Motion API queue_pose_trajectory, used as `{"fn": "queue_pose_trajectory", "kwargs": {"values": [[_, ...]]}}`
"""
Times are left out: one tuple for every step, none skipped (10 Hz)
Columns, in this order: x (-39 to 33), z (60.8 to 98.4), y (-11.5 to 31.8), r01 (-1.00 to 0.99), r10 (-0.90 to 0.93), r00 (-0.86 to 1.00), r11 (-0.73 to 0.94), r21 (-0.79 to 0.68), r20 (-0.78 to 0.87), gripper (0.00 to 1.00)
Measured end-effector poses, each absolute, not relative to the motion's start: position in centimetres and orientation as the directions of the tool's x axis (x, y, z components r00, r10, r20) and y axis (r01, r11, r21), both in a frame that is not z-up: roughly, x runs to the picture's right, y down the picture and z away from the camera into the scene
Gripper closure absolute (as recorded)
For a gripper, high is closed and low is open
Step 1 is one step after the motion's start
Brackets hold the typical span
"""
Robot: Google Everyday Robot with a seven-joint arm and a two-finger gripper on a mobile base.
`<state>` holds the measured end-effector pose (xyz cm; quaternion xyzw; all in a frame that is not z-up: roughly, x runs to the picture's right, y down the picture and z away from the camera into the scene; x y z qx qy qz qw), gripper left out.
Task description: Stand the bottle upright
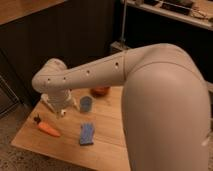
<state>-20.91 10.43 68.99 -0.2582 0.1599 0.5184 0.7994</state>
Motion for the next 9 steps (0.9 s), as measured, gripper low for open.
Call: {"fn": "queue_pose_trajectory", "kwargs": {"values": [[-22.0, 69.2, 10.3, -0.901, 0.741, 0.434, 0.352, -0.254, -0.513, 0.35], [-23.3, 69.6, 10.0, -0.891, 0.734, 0.454, 0.373, -0.26, -0.505, 0.35], [-24.5, 70.3, 9.7, -0.882, 0.726, 0.471, 0.391, -0.262, -0.501, 0.35], [-26.0, 71.1, 9.3, -0.873, 0.719, 0.488, 0.408, -0.268, -0.495, 0.35], [-26.6, 71.5, 9.2, -0.87, 0.717, 0.494, 0.413, -0.271, -0.492, 0.35], [-27.5, 72.5, 8.9, -0.864, 0.709, 0.503, 0.421, -0.276, -0.493, 0.35], [-27.7, 73.0, 8.9, -0.862, 0.707, 0.507, 0.424, -0.278, -0.494, 0.35], [-27.9, 74.0, 8.8, -0.858, 0.7, 0.514, 0.429, -0.283, -0.496, 0.35], [-27.9, 75.0, 8.7, -0.854, 0.695, 0.519, 0.433, -0.287, -0.497, 0.35]]}}
